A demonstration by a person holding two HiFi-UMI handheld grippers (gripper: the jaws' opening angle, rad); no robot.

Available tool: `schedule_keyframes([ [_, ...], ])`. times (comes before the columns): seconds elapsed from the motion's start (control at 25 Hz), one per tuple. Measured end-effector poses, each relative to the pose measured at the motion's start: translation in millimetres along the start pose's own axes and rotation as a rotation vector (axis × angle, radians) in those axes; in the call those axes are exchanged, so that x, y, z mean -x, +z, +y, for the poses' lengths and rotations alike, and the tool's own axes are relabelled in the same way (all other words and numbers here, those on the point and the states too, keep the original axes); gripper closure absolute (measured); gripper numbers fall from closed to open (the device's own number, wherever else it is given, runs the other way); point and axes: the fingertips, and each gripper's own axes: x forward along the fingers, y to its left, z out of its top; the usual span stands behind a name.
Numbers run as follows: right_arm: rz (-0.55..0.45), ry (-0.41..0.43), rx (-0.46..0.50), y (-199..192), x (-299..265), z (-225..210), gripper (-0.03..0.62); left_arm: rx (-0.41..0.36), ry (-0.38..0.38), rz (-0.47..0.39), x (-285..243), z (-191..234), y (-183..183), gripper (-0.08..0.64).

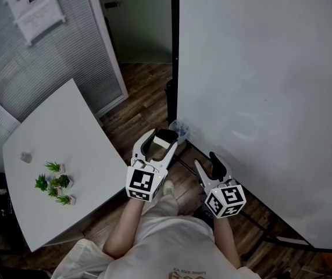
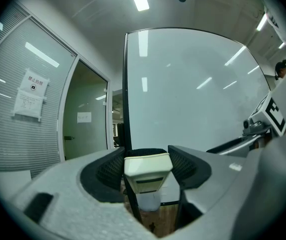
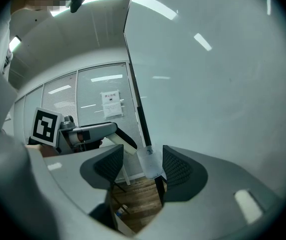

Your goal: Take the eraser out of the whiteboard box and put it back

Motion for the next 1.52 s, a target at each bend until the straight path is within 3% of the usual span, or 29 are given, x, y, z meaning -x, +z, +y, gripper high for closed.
schedule_keyframes([
  [1.52,0.065,0.006,-0.009,-15,-14,-25,0.345,0.036,-0.012,0.046,-43,0,-19,0.293],
])
